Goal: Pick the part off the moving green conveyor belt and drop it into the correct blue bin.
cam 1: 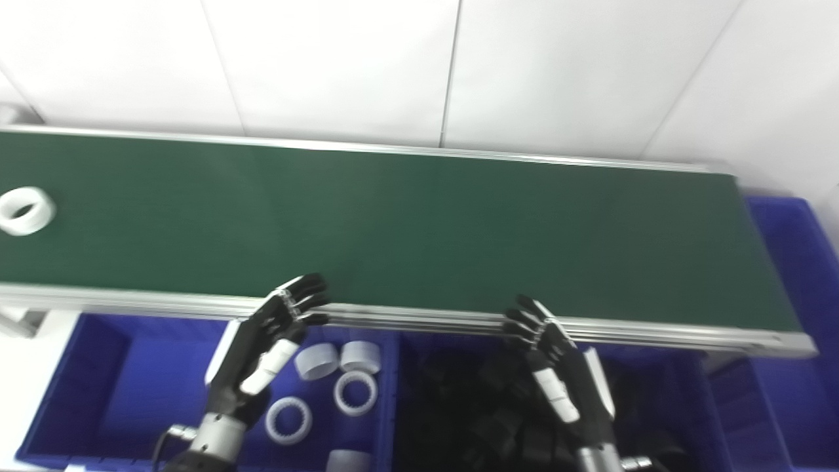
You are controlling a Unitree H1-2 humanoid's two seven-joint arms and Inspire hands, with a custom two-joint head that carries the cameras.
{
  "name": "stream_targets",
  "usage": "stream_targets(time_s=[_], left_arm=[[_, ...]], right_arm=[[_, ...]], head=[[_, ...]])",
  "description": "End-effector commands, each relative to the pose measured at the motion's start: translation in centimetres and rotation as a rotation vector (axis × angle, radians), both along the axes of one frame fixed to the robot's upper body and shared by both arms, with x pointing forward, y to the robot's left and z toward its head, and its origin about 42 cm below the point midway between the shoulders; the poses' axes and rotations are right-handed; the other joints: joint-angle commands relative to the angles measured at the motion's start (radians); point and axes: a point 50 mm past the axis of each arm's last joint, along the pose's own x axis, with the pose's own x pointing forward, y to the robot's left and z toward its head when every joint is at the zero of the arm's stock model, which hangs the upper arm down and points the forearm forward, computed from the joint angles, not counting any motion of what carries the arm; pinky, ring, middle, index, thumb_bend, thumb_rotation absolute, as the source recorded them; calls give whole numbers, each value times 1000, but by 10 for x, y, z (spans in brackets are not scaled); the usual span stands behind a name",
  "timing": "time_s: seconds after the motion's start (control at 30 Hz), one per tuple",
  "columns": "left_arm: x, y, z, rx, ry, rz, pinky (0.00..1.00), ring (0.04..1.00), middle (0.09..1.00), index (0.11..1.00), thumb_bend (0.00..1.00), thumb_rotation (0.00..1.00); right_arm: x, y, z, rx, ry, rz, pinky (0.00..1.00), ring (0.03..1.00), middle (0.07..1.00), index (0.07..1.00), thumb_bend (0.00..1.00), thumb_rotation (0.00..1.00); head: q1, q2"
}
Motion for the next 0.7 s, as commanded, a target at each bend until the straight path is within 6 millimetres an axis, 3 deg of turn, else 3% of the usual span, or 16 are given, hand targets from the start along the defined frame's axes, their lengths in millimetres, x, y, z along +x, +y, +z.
stream_targets(time_s=[0.0,0.17,0.3,0.47,0.67], left_arm=[[5,-6,7,8,-71,5,685,782,819,800,668,611],[6,-10,6,17,-56,9,673,764,795,780,694,508],[11,-10,6,62,-81,5,626,727,769,764,718,423],[15,-3,9,92,-96,-4,607,706,757,755,726,335],[23,8,28,115,-113,-15,619,722,759,755,789,319]], right_arm=[[3,-4,7,17,-62,1,716,784,827,900,634,824],[3,-8,1,-13,-44,-19,728,793,844,922,619,892],[1,-8,-1,-14,-35,-27,762,812,864,949,527,945],[2,-4,-3,1,-30,-25,810,837,885,984,386,994],[5,-1,-4,10,-27,-12,820,839,883,988,263,1000]], head=[[51,-23],[117,-69],[146,-106],[148,-126],[141,-136]])
